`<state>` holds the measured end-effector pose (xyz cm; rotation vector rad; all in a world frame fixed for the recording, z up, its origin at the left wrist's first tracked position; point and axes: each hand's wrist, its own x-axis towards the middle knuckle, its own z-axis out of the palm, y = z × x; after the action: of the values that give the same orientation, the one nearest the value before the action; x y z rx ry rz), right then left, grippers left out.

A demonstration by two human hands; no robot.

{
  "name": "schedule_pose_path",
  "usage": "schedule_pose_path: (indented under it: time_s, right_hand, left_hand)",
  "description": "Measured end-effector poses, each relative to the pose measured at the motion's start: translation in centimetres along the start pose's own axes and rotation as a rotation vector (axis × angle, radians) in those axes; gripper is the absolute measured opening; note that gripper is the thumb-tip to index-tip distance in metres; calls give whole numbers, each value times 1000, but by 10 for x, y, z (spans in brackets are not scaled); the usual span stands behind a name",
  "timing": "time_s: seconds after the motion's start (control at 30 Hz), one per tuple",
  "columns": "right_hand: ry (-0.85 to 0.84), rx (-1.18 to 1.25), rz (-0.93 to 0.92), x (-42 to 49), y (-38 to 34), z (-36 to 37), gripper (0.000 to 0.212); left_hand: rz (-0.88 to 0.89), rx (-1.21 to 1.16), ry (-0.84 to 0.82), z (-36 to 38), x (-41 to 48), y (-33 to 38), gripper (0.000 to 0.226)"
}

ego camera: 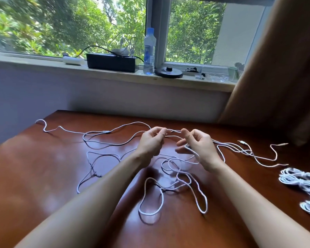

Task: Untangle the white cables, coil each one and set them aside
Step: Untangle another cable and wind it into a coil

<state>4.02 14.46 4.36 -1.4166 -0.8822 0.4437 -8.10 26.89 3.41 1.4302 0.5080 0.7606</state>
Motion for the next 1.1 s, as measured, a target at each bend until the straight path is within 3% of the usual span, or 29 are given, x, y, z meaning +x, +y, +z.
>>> schedule_pose_path:
  time_s: [0.3,0.5,0.6,0.77,0.83,1.0,1.1]
  right_hand:
    - [3,188,50,9,12,4,11]
    - [-56,412,165,4,16,2,16]
    - [26,205,139,-1,18,1,14]
    - [171,-207,-70,-2,32,-9,7]
    - [200,-269,-138,-5,32,-11,1]
    - [253,-399,-228,-16,29,-4,10]
    - [238,-427,-242,-20,31,2,9]
  left_hand:
    - [-62,-278,-12,-5,16,-11,15]
    - [-93,-321,-47,-14,20,-28,16]
    - [-102,-350,-72,-17,20,-30,18]
    - [-189,-475,-145,-19,15,-21,19]
    - [-215,-527,-180,-20,10,-18,17]
    - [-279,-615,-269,-16,-6,-17,23]
    - [-330,-804,-318,-20,-11,-15,30]
